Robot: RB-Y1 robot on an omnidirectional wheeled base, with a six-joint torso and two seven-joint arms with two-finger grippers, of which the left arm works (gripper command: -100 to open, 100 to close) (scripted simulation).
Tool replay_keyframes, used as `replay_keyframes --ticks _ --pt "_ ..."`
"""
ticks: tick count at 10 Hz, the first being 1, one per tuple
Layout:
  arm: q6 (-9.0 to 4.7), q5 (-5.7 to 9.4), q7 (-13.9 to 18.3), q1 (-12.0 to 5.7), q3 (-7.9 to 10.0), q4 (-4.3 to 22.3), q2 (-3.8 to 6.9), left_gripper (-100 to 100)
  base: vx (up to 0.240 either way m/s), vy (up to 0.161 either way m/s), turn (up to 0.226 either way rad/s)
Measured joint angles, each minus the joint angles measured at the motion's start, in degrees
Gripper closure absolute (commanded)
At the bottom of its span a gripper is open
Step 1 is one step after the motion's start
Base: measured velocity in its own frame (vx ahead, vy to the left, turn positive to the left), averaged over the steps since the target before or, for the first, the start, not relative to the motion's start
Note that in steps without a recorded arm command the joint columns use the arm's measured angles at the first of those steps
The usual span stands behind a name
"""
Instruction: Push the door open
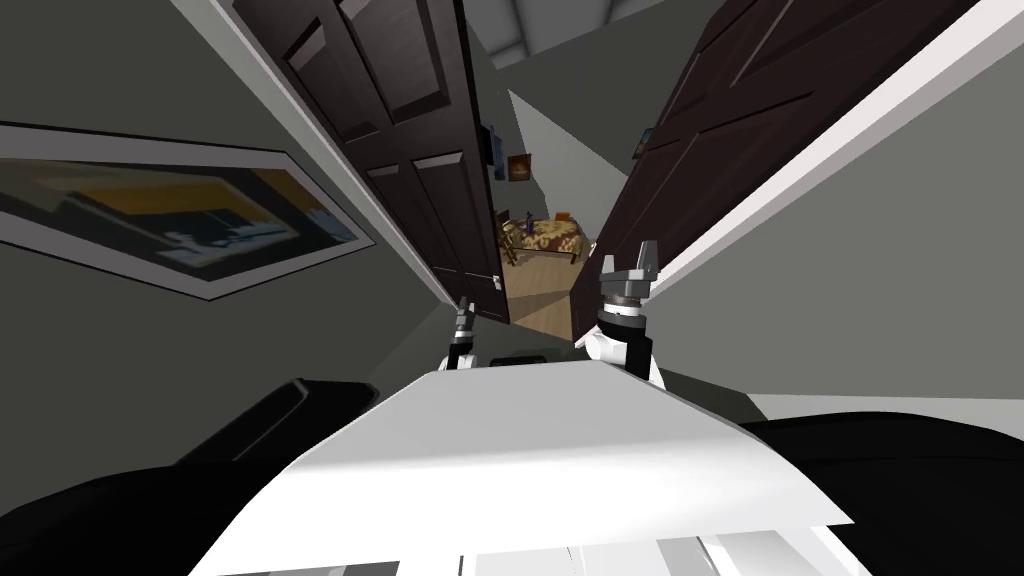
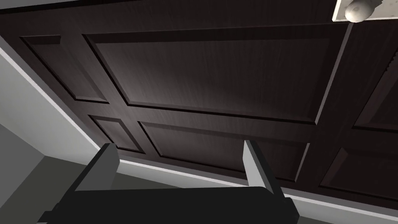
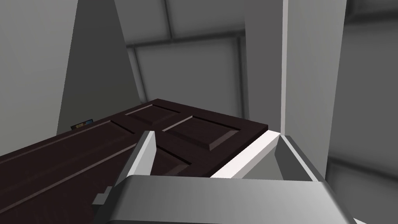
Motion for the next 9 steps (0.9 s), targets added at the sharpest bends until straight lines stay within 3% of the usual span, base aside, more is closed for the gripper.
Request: replay_keyframes --ticks 3,4,6,9 --pt "-0.70 -0.15 0.2 -1.02 -0.71 3.7 0.00 -100 0.069 0.046 -0.074" --pt "-1.35 -0.30 0.1 -1.76 -1.10 6.2 -0.30 -100 0.089 0.058 -0.089" --pt "-1.62 -0.33 0.5 -2.08 -1.75 8.5 0.15 -100 0.094 0.069 -0.068" --pt "-1.74 -0.66 0.6 -2.87 -2.99 12.2 -0.23 -100 0.078 0.055 -0.062"
